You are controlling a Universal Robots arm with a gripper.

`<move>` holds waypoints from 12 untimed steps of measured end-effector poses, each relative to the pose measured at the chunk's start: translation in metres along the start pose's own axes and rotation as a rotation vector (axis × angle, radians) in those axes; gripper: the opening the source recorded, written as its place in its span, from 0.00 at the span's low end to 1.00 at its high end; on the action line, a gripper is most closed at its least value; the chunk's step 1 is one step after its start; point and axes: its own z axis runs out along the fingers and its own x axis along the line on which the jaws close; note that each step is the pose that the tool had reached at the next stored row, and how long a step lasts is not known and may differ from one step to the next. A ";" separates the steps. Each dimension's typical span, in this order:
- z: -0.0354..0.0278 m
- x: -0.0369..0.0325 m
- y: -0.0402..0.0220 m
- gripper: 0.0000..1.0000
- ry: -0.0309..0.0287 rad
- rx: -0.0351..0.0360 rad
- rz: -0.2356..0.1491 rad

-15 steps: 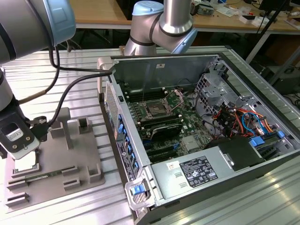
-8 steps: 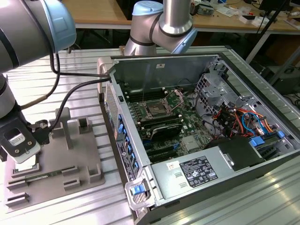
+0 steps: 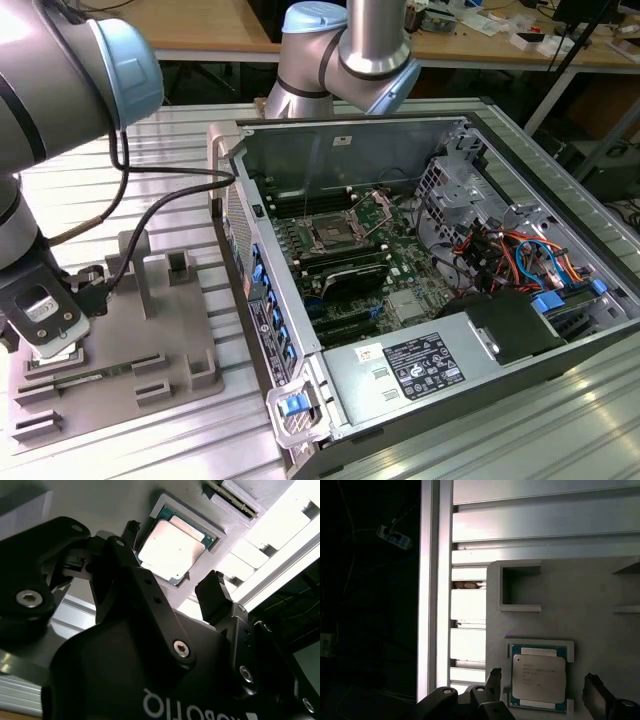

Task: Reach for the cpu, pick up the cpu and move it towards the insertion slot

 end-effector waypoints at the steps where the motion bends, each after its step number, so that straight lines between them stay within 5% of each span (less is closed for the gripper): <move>1: 0.0017 0.0000 -0.0001 0.74 0.0006 0.0000 0.000; 12: 0.0164 0.0001 -0.0006 0.74 0.0028 0.0001 0.000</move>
